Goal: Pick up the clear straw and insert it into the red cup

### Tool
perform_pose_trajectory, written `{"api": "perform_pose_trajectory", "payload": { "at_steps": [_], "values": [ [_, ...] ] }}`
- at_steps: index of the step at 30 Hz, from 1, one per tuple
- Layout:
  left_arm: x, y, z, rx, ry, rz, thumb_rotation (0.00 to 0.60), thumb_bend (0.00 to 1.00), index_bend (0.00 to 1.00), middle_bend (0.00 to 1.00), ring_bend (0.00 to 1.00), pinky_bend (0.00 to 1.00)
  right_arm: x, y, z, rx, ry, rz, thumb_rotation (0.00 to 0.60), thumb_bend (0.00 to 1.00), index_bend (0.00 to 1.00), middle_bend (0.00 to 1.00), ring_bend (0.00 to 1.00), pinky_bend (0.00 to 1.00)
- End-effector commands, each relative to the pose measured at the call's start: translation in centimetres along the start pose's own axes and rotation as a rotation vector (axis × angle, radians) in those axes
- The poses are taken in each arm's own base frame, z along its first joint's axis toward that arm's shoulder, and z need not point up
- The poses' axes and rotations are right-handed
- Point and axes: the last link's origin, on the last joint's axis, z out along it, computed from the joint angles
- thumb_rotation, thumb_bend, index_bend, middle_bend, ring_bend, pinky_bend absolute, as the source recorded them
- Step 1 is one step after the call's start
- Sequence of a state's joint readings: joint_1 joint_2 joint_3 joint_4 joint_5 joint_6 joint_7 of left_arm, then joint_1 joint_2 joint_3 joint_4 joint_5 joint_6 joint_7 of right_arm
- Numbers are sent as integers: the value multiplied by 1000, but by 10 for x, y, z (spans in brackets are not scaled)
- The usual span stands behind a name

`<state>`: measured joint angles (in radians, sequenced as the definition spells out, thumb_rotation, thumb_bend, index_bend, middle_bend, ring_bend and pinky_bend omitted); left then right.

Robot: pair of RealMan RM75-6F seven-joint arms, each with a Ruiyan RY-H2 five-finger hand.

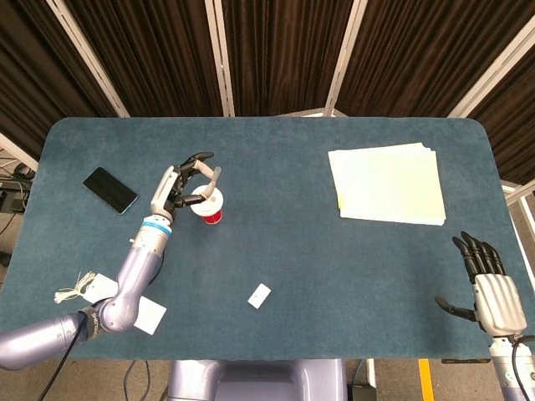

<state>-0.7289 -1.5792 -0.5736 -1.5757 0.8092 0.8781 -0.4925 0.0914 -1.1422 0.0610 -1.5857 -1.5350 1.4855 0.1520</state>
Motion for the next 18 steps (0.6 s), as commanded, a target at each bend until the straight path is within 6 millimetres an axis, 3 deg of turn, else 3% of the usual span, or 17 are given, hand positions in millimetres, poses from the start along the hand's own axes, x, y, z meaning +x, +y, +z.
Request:
{"api": "perform_pose_trajectory", "payload": {
  "at_steps": [1,18],
  "values": [
    [-2,-2,1,7,-7,1,600,442,581,171,79,135,0,0,0,2,0,0,600,125,0,0,0,0],
    [-2,-15,6,40,-5,-4,600,441,581,171,78,135,0,0,0,0,1,4,600,124,0,0,0,0]
  ]
}}
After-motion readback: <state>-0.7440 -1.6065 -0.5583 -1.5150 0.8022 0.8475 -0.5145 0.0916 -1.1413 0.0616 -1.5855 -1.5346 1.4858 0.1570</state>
